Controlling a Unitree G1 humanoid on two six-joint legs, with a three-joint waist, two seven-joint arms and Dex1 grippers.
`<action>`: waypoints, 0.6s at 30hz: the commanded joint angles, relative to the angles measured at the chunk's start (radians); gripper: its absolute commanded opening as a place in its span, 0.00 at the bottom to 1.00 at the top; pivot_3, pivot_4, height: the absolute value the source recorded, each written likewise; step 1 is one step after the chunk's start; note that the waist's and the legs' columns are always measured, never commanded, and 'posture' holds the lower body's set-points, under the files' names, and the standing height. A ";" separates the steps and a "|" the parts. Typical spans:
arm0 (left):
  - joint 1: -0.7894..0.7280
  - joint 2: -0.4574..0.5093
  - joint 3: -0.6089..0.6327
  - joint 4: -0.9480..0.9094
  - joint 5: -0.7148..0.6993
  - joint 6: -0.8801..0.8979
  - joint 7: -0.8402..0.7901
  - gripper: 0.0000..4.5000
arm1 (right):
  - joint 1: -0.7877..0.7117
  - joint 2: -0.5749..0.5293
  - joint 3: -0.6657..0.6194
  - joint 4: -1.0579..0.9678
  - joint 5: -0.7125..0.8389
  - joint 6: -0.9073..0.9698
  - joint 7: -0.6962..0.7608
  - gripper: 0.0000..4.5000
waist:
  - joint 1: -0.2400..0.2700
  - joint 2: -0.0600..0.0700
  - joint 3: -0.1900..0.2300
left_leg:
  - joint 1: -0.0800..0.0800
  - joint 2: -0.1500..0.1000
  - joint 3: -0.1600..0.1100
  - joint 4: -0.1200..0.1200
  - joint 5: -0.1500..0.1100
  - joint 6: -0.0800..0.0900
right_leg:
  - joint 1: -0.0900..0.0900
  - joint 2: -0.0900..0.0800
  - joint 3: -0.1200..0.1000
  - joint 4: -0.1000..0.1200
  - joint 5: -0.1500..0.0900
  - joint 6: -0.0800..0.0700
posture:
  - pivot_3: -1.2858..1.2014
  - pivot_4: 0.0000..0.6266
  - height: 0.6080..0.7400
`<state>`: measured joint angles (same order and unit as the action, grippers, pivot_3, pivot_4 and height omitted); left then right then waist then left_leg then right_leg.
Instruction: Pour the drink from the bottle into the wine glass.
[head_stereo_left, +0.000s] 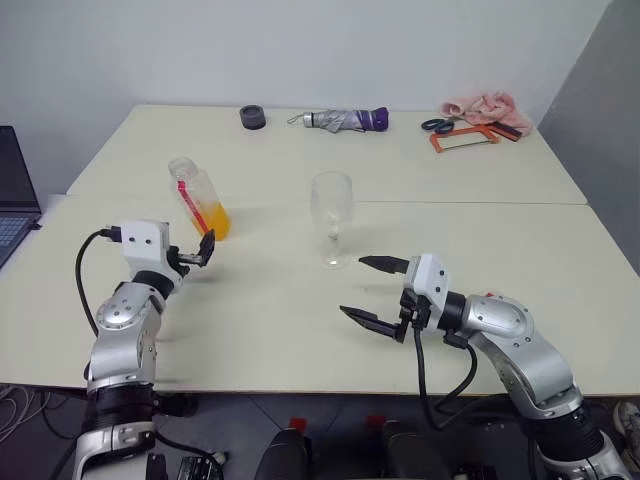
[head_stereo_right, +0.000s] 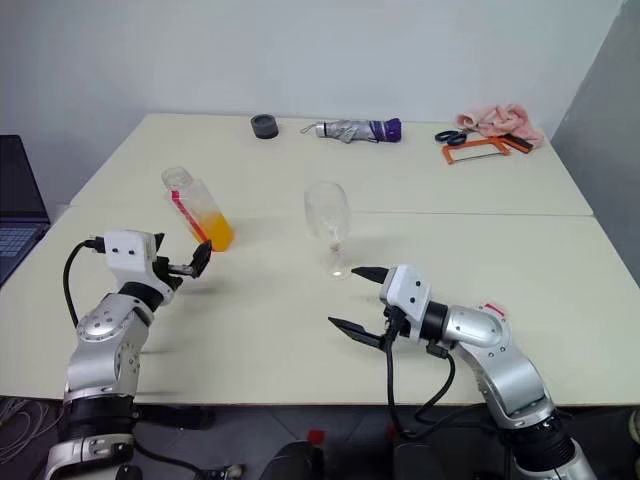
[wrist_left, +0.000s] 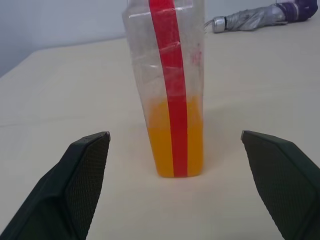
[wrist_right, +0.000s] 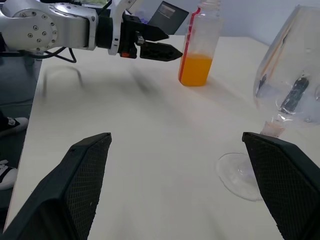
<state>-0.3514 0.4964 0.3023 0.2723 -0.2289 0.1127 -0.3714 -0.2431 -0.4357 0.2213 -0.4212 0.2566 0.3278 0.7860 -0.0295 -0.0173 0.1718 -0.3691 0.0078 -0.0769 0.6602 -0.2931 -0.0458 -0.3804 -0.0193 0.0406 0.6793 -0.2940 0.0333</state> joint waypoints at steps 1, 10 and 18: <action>-0.052 0.029 0.001 0.049 0.011 -0.045 -0.022 1.00 | -0.018 0.002 0.009 -0.046 0.000 -0.007 -0.007 0.99 | 0.000 0.000 0.000 | 0.000 0.000 0.000 0.000 0.000 0.000 | 0.000 0.000 0.000 0.000 0.000 0.000 | 0.52 0.24 1.00; -0.183 0.050 -0.015 0.241 0.017 -0.103 -0.081 1.00 | -0.043 0.009 0.029 -0.039 -0.005 -0.018 -0.011 0.99 | 0.000 0.000 0.000 | -0.001 0.000 0.000 0.000 0.000 0.000 | -0.001 0.000 -0.001 0.000 0.000 0.000 | 0.52 0.24 1.00; -0.281 0.067 -0.028 0.399 0.032 -0.166 -0.112 1.00 | -0.080 0.061 -0.005 -0.048 0.086 0.012 -0.016 0.99 | 0.000 -0.001 0.000 | -0.011 0.000 -0.002 0.002 0.002 -0.003 | -0.009 0.000 -0.002 0.001 0.000 0.000 | 0.52 0.24 1.00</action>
<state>-0.6006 0.5367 0.2734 0.6633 -0.2075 -0.0175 -0.4734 -0.2996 -0.3819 0.2464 -0.4225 0.3027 0.3354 0.7781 -0.0297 -0.0180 0.1718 -0.3801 0.0074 -0.0793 0.6625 -0.2914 -0.0487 -0.3899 -0.0191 0.0381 0.6803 -0.2937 0.0331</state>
